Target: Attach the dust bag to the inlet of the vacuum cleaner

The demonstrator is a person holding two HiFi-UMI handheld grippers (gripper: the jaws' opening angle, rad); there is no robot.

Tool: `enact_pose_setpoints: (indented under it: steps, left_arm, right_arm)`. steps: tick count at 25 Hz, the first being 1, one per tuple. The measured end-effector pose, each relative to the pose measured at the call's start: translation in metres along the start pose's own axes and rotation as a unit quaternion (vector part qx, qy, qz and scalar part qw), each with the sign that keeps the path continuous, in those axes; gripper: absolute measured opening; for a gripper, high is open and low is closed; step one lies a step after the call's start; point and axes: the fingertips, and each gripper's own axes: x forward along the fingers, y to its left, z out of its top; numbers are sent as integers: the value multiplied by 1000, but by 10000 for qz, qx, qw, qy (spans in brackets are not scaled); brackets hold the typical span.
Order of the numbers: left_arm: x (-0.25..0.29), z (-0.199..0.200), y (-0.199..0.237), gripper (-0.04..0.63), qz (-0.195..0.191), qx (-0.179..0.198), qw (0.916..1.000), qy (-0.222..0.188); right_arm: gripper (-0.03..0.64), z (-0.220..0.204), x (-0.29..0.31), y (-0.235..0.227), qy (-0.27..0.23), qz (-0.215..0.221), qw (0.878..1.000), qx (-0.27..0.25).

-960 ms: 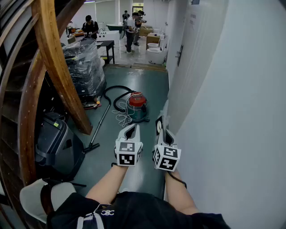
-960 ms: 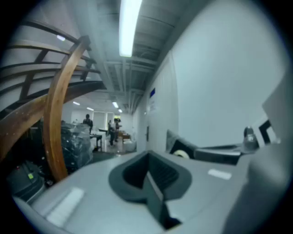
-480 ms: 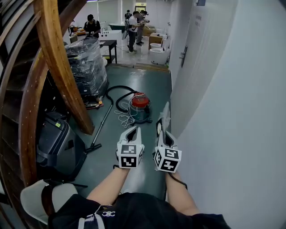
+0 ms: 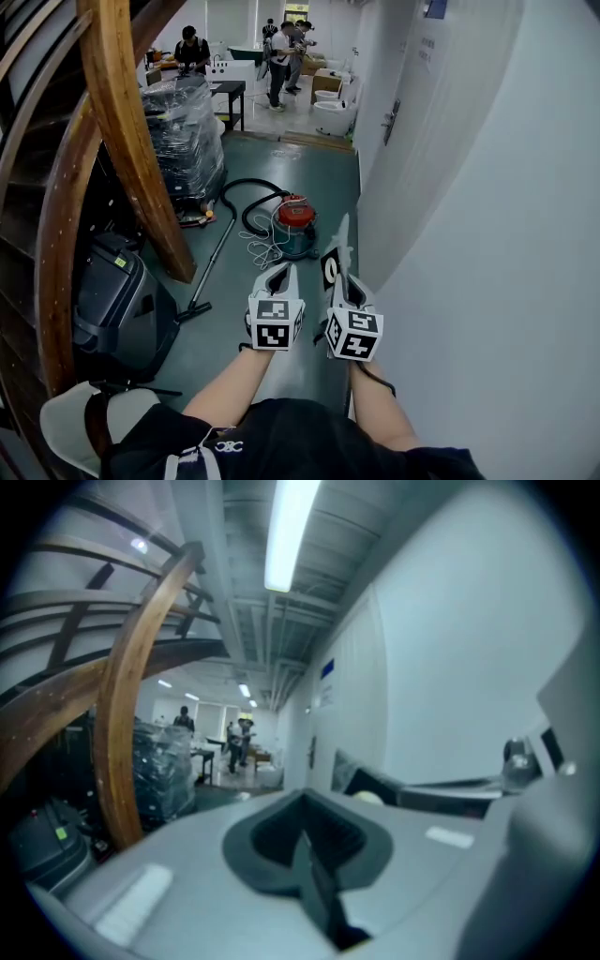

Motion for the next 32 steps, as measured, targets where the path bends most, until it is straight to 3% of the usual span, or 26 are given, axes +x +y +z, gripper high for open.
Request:
enact_pose_setpoints:
  steps: [9, 20, 26, 32]
  left_arm:
    - [4, -10, 34, -3, -175, -24, 9998, 54]
    - [30, -28, 61, -5, -224, -59, 9996, 149]
    - [71, -33, 81, -3, -207, 6, 9996, 196]
    - [145, -33, 106, -3, -150, -20, 9997, 209]
  right_arm:
    - [17, 3, 20, 25, -61, -159, 9999, 30]
    - [17, -9, 58, 23, 1, -218, 9997, 120]
    - [17, -17, 105, 5, 114, -204, 9997, 77]
    - [17, -5, 181, -23, -56, -225, 9997, 42]
